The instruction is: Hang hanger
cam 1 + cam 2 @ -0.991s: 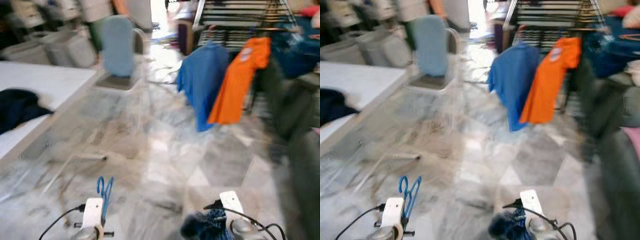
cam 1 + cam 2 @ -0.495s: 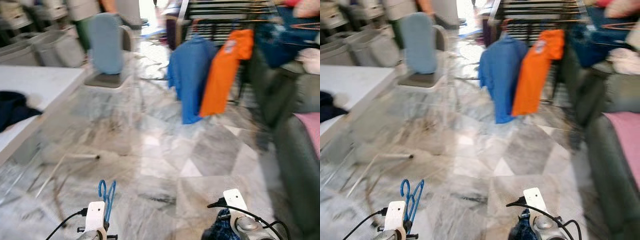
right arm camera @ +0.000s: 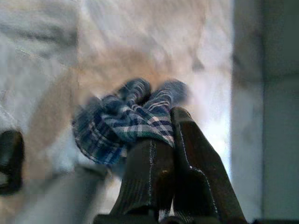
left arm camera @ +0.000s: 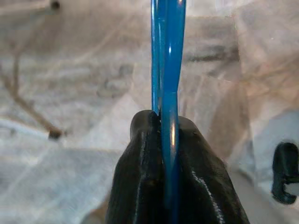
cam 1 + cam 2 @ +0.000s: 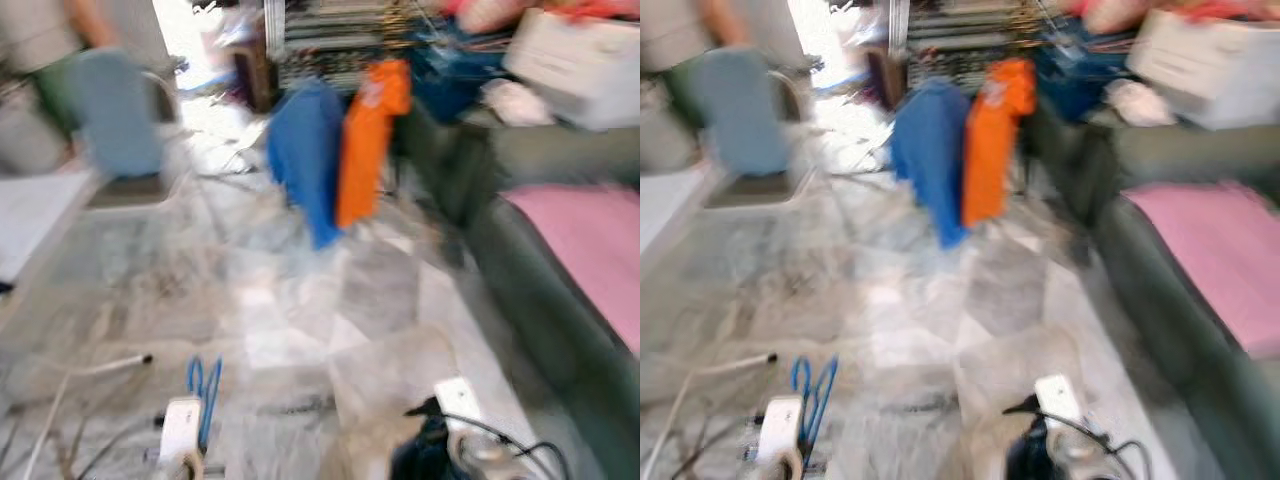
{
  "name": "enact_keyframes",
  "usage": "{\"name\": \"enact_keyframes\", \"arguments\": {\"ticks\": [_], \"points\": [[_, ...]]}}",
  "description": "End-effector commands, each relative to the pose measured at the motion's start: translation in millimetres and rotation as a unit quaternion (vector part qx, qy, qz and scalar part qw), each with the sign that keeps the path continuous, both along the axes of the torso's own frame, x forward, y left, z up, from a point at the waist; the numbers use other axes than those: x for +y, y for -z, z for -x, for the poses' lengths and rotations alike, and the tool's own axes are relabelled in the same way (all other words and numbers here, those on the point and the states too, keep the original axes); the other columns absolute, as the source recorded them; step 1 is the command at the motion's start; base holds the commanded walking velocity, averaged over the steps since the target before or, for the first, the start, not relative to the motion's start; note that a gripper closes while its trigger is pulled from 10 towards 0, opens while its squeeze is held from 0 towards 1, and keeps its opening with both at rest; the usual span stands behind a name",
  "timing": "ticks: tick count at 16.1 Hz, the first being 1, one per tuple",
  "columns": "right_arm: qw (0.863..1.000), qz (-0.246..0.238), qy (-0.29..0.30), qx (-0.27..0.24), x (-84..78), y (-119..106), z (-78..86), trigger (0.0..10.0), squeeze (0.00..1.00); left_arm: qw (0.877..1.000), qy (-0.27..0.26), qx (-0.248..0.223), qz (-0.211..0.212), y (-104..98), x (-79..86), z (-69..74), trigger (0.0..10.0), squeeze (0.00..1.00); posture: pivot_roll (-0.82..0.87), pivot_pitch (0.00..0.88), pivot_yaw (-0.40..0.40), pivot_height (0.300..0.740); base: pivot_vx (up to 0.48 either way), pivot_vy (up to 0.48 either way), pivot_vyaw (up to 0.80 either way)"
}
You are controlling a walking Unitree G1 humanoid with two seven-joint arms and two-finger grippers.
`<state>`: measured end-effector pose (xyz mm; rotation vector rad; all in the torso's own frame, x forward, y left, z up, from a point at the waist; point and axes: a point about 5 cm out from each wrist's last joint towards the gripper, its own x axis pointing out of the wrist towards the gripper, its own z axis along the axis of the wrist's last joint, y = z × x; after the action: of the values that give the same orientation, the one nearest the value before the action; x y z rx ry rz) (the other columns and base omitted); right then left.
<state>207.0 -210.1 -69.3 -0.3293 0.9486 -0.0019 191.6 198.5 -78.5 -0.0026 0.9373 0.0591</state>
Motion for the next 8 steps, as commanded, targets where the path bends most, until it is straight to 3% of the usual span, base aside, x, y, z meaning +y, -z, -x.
{"name": "enact_keyframes", "arguments": {"ticks": [1, 4, 8], "points": [[1.000, -0.005, -0.003, -0.015, 1.5, -4.5, -8.1, 10.0, 0.00, 1.000, 0.007, 0.004, 0.003, 2.4, -3.2, 4.0, 10.0, 0.00, -0.10, 0.000, 0.085, 0.740, 0.000, 0.000, 0.00], [1.000, -0.010, -0.024, -0.014, 0.1, -4.8, -7.6, 10.0, 0.00, 1.000, 0.020, 0.000, -0.001, 2.2, -5.7, 3.4, 10.0, 0.00, -0.10, 0.000, 0.085, 0.740, 0.000, 0.000, 0.00], [0.999, -0.023, -0.042, -0.013, 4.4, -3.9, -6.8, 10.0, 0.00, 1.000, 0.015, -0.005, -0.003, 1.7, -4.8, 3.0, 10.0, 0.00, -0.09, 0.000, 0.090, 0.740, 0.000, 0.000, 0.71]]}}
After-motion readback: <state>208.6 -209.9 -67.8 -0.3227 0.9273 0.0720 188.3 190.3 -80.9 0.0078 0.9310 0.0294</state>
